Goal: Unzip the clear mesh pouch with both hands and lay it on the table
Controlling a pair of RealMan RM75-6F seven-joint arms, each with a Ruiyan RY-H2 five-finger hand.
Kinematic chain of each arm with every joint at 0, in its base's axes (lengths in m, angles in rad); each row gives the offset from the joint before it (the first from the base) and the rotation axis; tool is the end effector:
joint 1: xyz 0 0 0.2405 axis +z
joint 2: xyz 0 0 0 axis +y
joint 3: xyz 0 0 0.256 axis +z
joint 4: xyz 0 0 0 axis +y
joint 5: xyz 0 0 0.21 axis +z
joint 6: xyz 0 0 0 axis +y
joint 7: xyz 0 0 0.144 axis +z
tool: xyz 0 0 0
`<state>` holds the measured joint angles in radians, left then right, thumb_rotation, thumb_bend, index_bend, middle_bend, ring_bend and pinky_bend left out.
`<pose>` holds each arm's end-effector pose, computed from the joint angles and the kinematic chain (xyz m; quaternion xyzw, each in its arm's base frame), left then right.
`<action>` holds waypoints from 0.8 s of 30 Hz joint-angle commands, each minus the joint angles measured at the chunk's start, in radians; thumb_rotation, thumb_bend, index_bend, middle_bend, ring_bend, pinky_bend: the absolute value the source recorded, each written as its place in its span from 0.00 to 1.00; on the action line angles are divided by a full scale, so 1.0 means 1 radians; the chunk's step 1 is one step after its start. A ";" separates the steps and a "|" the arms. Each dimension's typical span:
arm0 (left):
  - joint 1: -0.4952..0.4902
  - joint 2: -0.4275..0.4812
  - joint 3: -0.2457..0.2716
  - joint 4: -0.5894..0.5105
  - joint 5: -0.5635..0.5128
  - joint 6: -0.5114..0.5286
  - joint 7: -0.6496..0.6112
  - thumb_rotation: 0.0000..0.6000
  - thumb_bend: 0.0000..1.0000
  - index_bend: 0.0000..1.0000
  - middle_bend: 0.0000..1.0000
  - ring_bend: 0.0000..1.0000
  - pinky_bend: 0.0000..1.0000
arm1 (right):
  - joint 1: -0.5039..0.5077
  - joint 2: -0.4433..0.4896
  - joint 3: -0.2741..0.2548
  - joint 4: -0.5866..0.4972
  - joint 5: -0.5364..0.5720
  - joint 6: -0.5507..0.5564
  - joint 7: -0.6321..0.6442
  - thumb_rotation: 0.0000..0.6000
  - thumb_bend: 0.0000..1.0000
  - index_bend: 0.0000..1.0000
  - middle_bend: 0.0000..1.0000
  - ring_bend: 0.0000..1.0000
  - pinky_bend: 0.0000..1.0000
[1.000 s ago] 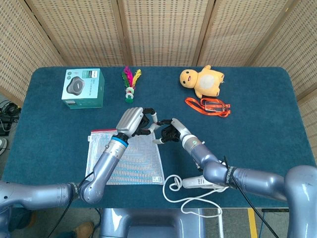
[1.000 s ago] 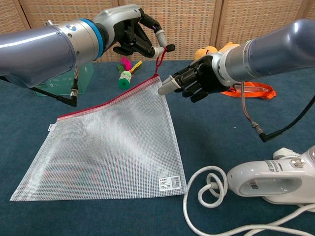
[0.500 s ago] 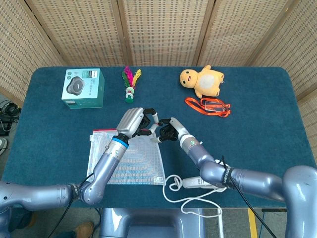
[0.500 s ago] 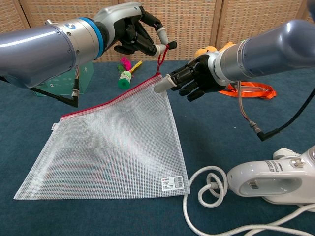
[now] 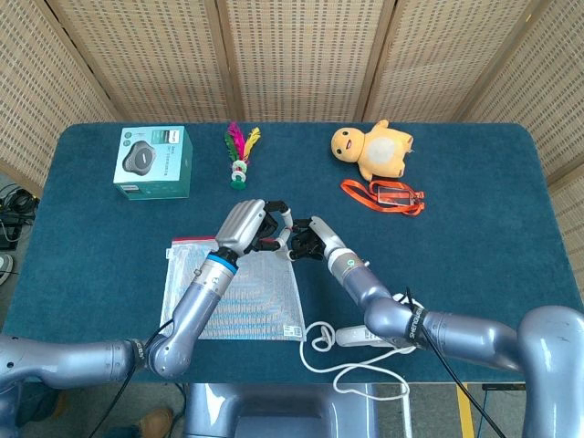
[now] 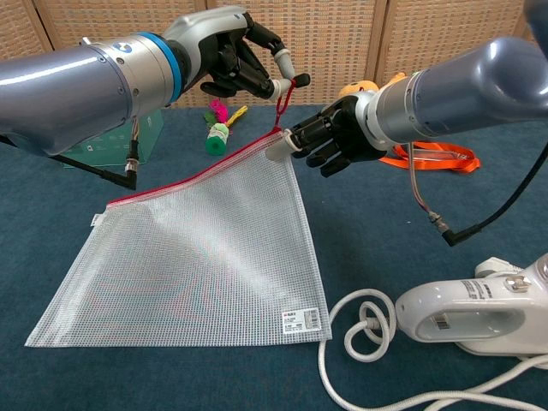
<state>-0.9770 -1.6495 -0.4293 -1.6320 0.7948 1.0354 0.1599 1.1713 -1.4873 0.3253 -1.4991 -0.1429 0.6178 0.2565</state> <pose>-0.0055 0.3662 -0.0097 -0.5976 -0.5342 -0.5318 0.2732 -0.0452 -0.3994 -0.0283 0.4193 -0.8058 0.3789 0.1772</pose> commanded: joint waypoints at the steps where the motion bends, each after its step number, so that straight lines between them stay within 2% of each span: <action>1: 0.000 0.000 0.000 0.001 0.002 0.001 -0.001 1.00 0.70 0.91 1.00 0.98 1.00 | -0.001 -0.003 0.003 0.000 0.002 0.002 -0.005 1.00 0.43 0.51 0.88 0.85 1.00; 11: 0.003 0.005 0.003 0.007 -0.001 -0.006 -0.005 1.00 0.70 0.91 1.00 0.98 1.00 | -0.017 -0.007 0.021 -0.008 -0.005 -0.004 -0.021 1.00 0.55 0.57 0.89 0.86 1.00; 16: 0.008 0.003 0.004 0.023 -0.003 -0.009 -0.015 1.00 0.70 0.91 1.00 0.98 1.00 | -0.033 -0.007 0.028 -0.018 -0.030 -0.001 -0.025 1.00 0.67 0.65 0.91 0.87 1.00; 24: 0.022 0.014 0.005 0.049 -0.004 -0.019 -0.035 1.00 0.70 0.91 1.00 0.98 1.00 | -0.071 0.007 0.047 -0.048 -0.090 0.013 -0.018 1.00 0.69 0.69 0.91 0.87 1.00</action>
<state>-0.9560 -1.6360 -0.4243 -1.5842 0.7908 1.0171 0.1255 1.1051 -1.4836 0.3682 -1.5424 -0.2278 0.6281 0.2358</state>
